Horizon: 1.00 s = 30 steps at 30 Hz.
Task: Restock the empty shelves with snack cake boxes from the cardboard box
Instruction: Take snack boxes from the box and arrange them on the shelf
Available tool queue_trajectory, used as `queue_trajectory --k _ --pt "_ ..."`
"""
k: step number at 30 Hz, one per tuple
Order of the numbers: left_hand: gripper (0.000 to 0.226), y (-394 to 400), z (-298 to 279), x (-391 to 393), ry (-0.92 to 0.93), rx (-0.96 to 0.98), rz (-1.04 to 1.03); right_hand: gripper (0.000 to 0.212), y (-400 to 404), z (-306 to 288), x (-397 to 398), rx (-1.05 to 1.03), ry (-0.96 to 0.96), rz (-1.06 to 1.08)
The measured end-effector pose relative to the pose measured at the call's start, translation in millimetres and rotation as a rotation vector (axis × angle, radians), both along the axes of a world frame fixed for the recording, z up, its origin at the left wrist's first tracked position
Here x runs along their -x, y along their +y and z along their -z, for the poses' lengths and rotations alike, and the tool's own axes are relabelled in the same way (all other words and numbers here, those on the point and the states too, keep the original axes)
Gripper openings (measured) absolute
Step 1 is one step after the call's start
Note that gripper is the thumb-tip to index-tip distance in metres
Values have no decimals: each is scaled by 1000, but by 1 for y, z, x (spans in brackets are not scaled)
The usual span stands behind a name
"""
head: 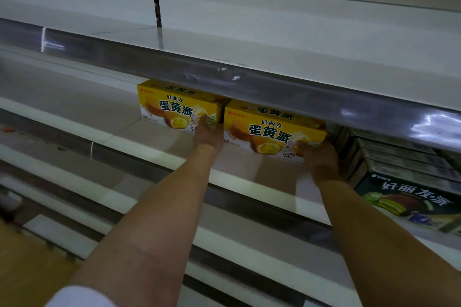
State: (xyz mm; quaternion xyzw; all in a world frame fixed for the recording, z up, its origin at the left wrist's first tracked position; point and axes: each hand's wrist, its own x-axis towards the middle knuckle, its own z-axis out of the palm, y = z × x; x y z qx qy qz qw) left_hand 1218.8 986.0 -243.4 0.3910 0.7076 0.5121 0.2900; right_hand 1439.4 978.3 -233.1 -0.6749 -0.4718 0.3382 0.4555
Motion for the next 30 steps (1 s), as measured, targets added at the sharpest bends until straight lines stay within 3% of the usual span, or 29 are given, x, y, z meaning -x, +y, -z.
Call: queue_trajectory --k 3,6,14,20,24,28,30 --pt "47 -4 -4 -16 123 -13 -107 51 4 0 -1 21 -42 12" --pt "26 -11 -13 -44 134 -61 -8 72 3 0 -2 1 -142 49" --pt "25 -14 -18 -95 209 -71 177 53 -15 -18 -2 -106 -342 194" --pt "34 -30 -20 -130 356 6 515 36 -19 -26 5 -111 -229 134" --pt "60 -49 -29 -150 360 114 763 26 -25 -40 -1 -112 -193 109" --pt "66 -58 -33 -169 362 137 852 42 -34 -54 -17 -30 -102 31" --pt "68 -60 -37 -177 372 85 867 44 -37 -59 -27 4 -164 -32"
